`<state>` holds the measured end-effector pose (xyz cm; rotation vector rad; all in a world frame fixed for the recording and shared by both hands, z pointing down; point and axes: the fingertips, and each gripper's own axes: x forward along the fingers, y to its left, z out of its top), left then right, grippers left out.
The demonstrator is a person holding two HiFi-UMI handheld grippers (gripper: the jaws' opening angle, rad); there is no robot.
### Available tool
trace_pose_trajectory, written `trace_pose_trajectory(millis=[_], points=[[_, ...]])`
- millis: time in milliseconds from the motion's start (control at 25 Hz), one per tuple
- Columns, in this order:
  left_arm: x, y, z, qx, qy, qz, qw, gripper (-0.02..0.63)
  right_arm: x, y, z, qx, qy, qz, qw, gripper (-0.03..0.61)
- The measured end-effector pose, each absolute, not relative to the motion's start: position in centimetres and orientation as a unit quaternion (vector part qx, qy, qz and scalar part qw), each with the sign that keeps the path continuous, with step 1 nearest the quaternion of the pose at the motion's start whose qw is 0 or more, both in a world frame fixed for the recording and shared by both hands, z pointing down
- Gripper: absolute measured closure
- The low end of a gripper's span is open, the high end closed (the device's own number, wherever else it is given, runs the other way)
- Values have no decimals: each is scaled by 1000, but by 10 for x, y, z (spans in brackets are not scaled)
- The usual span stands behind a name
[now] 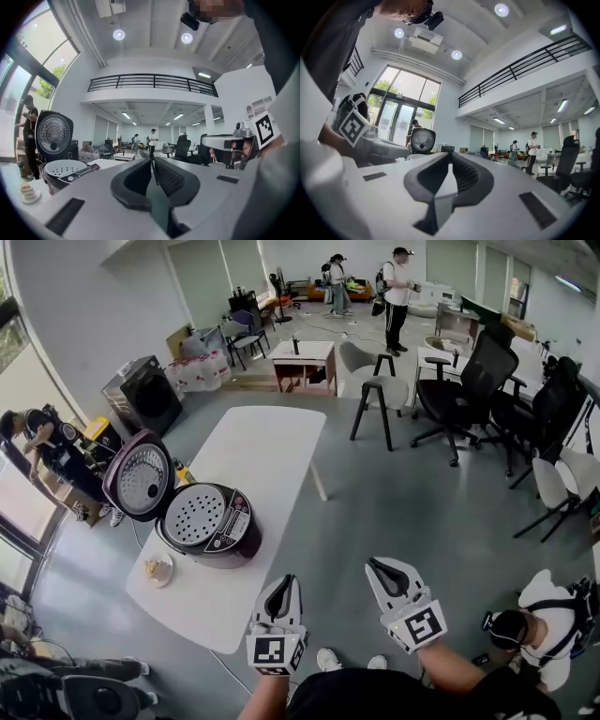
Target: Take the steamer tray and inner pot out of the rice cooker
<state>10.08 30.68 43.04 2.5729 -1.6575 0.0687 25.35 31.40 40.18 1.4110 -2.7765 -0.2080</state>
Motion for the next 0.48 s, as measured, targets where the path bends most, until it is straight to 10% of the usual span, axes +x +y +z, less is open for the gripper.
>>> trace_pose_trajectory(millis=[160,320,480], points=[[84,303,435,829,-556,26,49,446,240,310,402,450,-890,-69,10,408],[74,298,439,829,-555,32,66,89,231,301,395,472,-878,-84,3,212],[56,299,431,816,-576,27,46,20,230,295,405,509,-857,-77,20,31]])
